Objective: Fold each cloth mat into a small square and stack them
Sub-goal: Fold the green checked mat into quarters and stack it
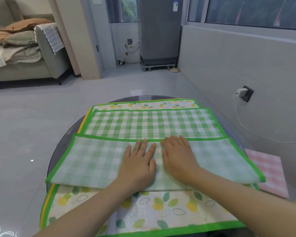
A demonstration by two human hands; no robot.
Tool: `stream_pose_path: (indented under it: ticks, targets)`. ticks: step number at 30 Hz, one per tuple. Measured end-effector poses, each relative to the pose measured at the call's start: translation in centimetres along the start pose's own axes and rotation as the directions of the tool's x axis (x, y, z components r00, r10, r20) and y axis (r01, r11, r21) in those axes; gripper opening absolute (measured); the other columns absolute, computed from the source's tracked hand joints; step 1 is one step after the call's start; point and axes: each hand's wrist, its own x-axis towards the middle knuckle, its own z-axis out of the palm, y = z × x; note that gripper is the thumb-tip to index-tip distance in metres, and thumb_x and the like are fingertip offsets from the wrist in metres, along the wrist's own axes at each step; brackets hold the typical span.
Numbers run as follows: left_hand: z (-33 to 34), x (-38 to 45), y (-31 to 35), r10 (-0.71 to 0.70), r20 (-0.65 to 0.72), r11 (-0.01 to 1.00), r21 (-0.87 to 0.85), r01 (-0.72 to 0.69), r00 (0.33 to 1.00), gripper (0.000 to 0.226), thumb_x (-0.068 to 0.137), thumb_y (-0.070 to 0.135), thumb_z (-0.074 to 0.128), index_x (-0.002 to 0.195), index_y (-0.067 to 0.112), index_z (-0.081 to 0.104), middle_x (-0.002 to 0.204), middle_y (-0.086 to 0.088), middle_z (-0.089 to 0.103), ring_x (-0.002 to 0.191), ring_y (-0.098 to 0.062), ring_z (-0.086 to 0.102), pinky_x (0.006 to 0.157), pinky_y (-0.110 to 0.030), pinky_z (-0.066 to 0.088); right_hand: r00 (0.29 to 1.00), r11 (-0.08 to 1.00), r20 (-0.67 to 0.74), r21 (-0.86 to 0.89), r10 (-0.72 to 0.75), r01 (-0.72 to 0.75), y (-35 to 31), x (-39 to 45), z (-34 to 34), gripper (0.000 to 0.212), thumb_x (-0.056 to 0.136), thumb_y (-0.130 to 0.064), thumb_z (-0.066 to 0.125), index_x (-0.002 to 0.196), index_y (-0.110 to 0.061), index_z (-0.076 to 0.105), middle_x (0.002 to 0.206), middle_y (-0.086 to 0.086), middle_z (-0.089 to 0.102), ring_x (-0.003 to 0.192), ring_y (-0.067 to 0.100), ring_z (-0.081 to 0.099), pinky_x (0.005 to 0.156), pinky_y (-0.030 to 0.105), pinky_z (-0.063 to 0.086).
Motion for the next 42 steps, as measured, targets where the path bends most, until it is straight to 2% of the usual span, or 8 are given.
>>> stream_pose_path:
  ticks: [2, 5, 8, 12, 23, 32, 37, 42]
  targets:
    - [0.0, 0.0, 0.0, 0.002, 0.006, 1.000, 0.003, -0.002, 1.000, 0.054, 0.099, 0.034, 0.015, 0.150, 0.030, -0.002, 0.158, 0.002, -0.011, 0.144, -0.012, -0.017, 0.118, -0.040, -0.011, 0.991, 1.000, 0.127, -0.001, 0.027, -0.027, -0.1, -1.3, 0.3, 0.080, 0.079, -0.048, -0.010, 0.149, -0.019, 0.015, 0.158, -0.001, 0.011, 0.145, 0.013, 0.003, 0.116, 0.032, -0.007]
    - [0.0, 0.1, 0.0, 0.004, 0.006, 1.000, 0.005, -0.004, 1.000, 0.054, 0.099, 0.036, 0.015, 0.150, 0.030, -0.002, 0.158, 0.003, -0.012, 0.144, -0.011, -0.017, 0.118, -0.040, -0.011, 0.979, 0.997, 0.192, -0.009, 0.072, -0.071, 1.2, -2.2, 0.4, 0.060, 0.095, -0.050, 0.006, 0.150, -0.026, -0.001, 0.158, -0.004, -0.006, 0.144, 0.010, -0.011, 0.117, 0.033, -0.011]
    - [0.1, 0.0, -0.1, 0.005, 0.008, 1.000, -0.003, -0.005, 1.000, 0.054, 0.099, 0.038, 0.014, 0.150, 0.031, -0.003, 0.158, 0.003, -0.012, 0.144, -0.011, -0.018, 0.118, -0.039, -0.011, 0.978, 0.993, 0.170, -0.051, 0.116, -0.109, 3.0, -3.1, 0.0, 0.072, 0.084, -0.061, -0.005, 0.149, -0.031, -0.004, 0.158, -0.006, -0.008, 0.144, 0.010, -0.013, 0.116, 0.033, -0.012]
    - [0.1, 0.0, -0.2, 0.011, 0.020, 1.000, 0.008, -0.011, 1.000, 0.062, 0.090, 0.044, 0.004, 0.150, 0.032, -0.004, 0.158, 0.004, -0.013, 0.143, -0.011, -0.018, 0.118, -0.039, -0.011, 0.961, 0.978, 0.181, -0.066, 0.207, -0.198, 6.1, -4.3, -1.3, 0.060, 0.095, -0.054, 0.010, 0.149, -0.032, -0.004, 0.157, -0.008, -0.010, 0.144, 0.009, -0.014, 0.117, 0.034, -0.011]
    - [0.0, -0.1, -0.1, 0.006, 0.006, 1.000, 0.003, -0.006, 1.000, 0.061, 0.091, 0.044, 0.005, 0.150, 0.031, -0.003, 0.158, 0.004, -0.012, 0.144, -0.011, -0.018, 0.118, -0.039, -0.011, 0.922, 0.930, 0.134, -0.114, 0.363, -0.349, 8.9, -4.9, -2.7, 0.060, 0.096, -0.052, 0.012, 0.149, -0.028, -0.003, 0.158, 0.000, -0.009, 0.145, 0.015, -0.012, 0.118, 0.037, -0.009]
    - [-0.1, 0.0, 0.0, 0.004, 0.005, 1.000, -0.017, -0.004, 1.000, 0.054, 0.099, 0.038, 0.015, 0.150, 0.030, -0.001, 0.158, 0.002, -0.011, 0.144, -0.012, -0.017, 0.118, -0.041, -0.010, 0.987, 0.998, 0.158, 0.052, 0.036, -0.045, 1.1, -1.0, -0.2, 0.053, 0.100, -0.042, 0.017, 0.150, -0.027, 0.004, 0.158, -0.004, -0.004, 0.144, 0.010, -0.010, 0.117, 0.031, -0.008]
    - [-0.5, -0.2, -2.1, 0.031, -0.014, 0.999, -0.035, -0.031, 0.999, 0.053, 0.099, 0.036, 0.017, 0.150, 0.034, 0.003, 0.158, 0.009, -0.007, 0.144, -0.007, -0.012, 0.118, -0.037, -0.009, 0.983, 0.999, 0.179, -0.015, 0.042, -0.040, 0.8, -0.6, 0.4, 0.054, 0.099, -0.044, 0.014, 0.149, -0.029, 0.003, 0.158, -0.007, -0.004, 0.144, 0.008, -0.010, 0.117, 0.032, -0.007]
    - [-1.8, -1.3, -7.7, -0.066, -0.020, 0.998, -0.004, 0.066, 0.998, 0.059, 0.091, 0.047, 0.007, 0.149, 0.037, 0.003, 0.158, 0.012, -0.007, 0.144, -0.006, -0.012, 0.118, -0.037, -0.009, 0.982, 0.999, 0.185, -0.026, 0.038, -0.034, 0.8, -0.8, 0.3, 0.054, 0.099, -0.045, 0.013, 0.149, -0.031, 0.001, 0.157, -0.009, -0.006, 0.144, 0.007, -0.011, 0.117, 0.030, -0.008]
